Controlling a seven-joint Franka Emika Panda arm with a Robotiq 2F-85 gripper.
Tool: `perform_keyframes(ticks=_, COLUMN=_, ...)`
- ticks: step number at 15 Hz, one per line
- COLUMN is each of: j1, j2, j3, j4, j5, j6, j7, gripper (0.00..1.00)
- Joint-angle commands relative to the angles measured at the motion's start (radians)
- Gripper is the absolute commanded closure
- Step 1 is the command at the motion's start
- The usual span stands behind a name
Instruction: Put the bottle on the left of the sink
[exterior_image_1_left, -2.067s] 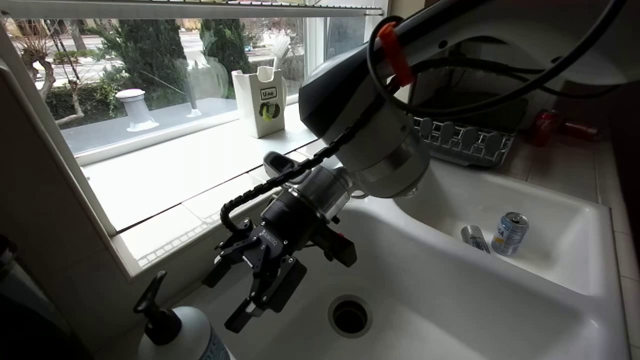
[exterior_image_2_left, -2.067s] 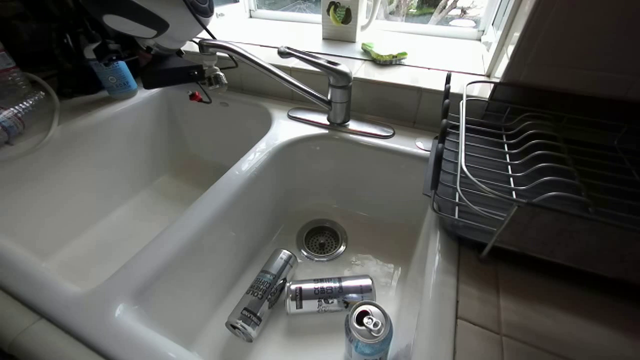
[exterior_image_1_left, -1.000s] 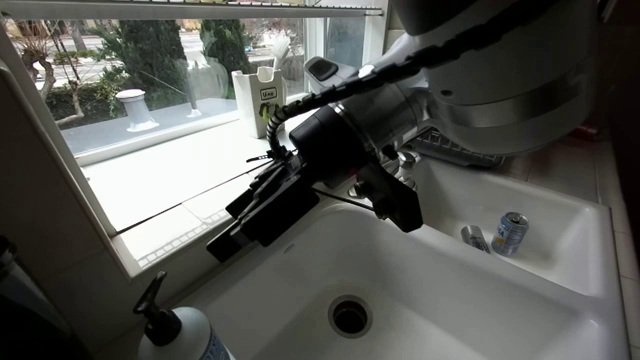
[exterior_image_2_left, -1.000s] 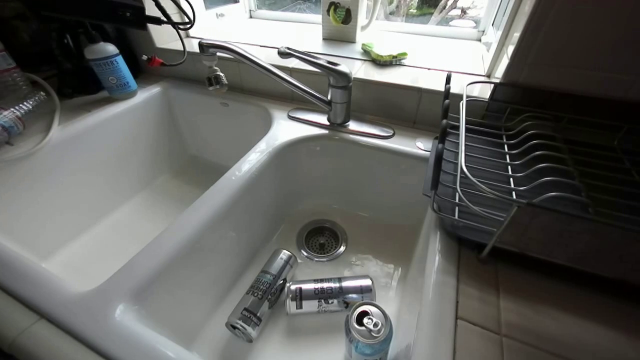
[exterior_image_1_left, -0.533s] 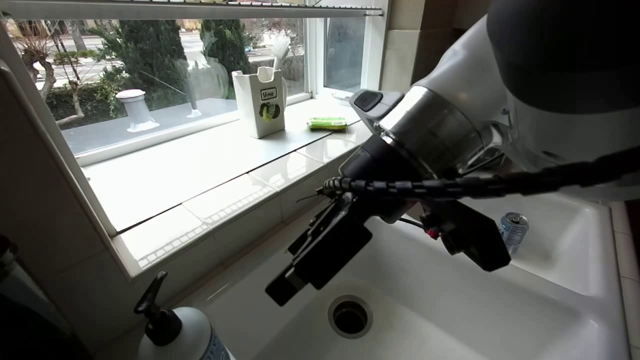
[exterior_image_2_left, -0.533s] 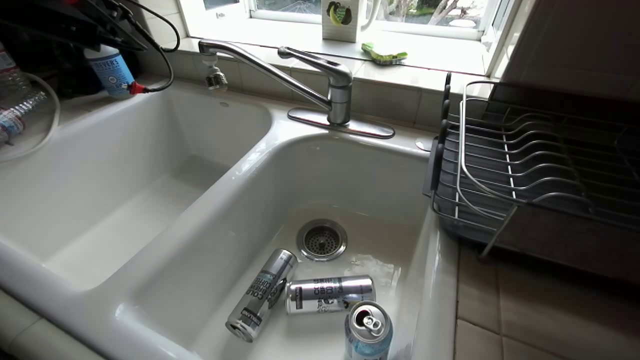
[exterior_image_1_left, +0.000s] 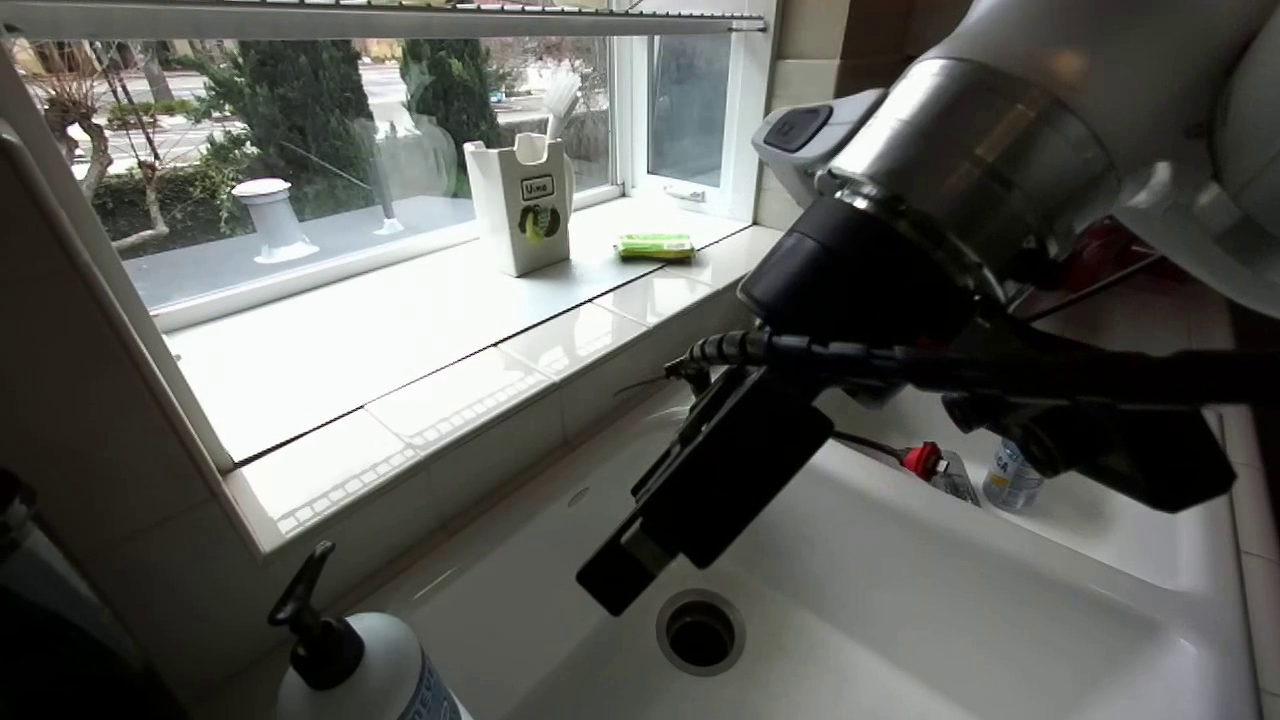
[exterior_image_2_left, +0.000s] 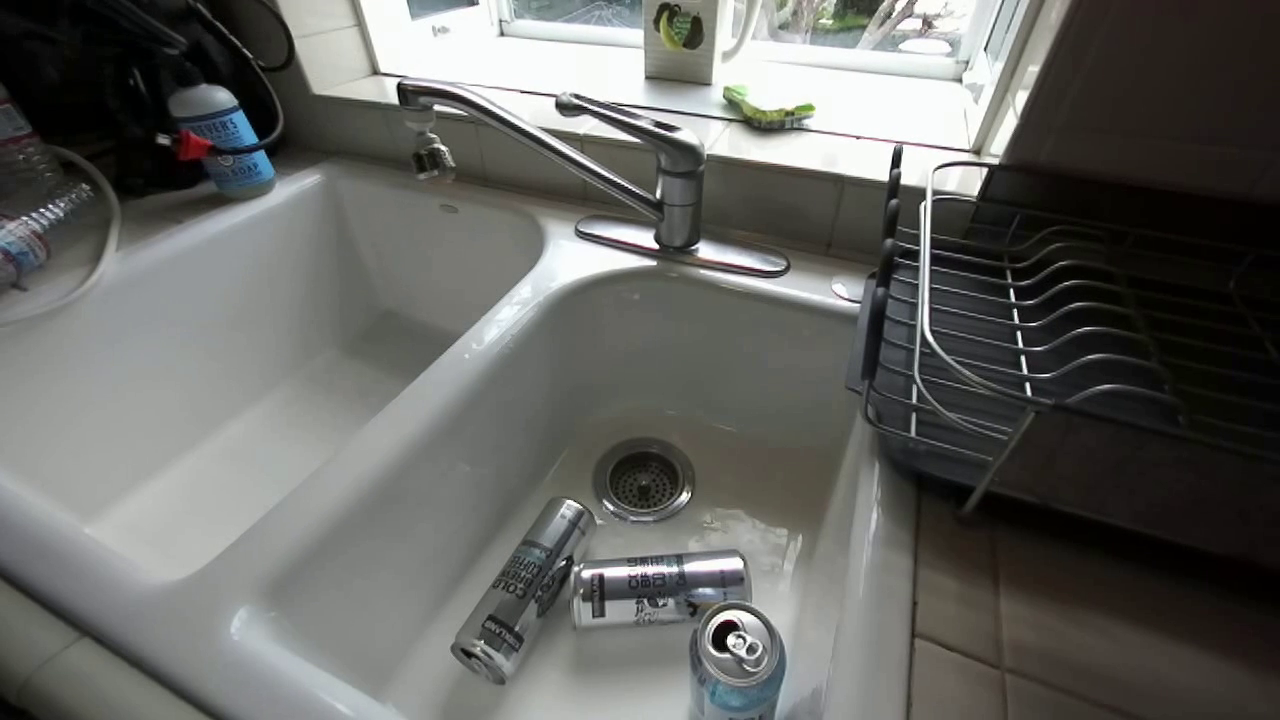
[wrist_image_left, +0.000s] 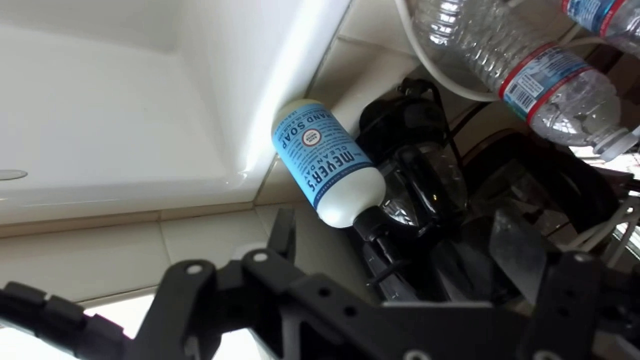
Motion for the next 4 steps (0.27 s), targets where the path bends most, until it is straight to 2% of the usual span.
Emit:
perform_keyframes(ticks=1, j1=0.028, j2=0.005, j3=-0.028, j4=0.000, j5=-0.015, j6=0.004, j7=0.011, gripper=0.00)
perform_keyframes(ticks=4, j1=0.026, j2=0.016, j3=-0.033, j4=0.000, j5=-0.014, j6=0.003, j7=0.006, gripper=0.00)
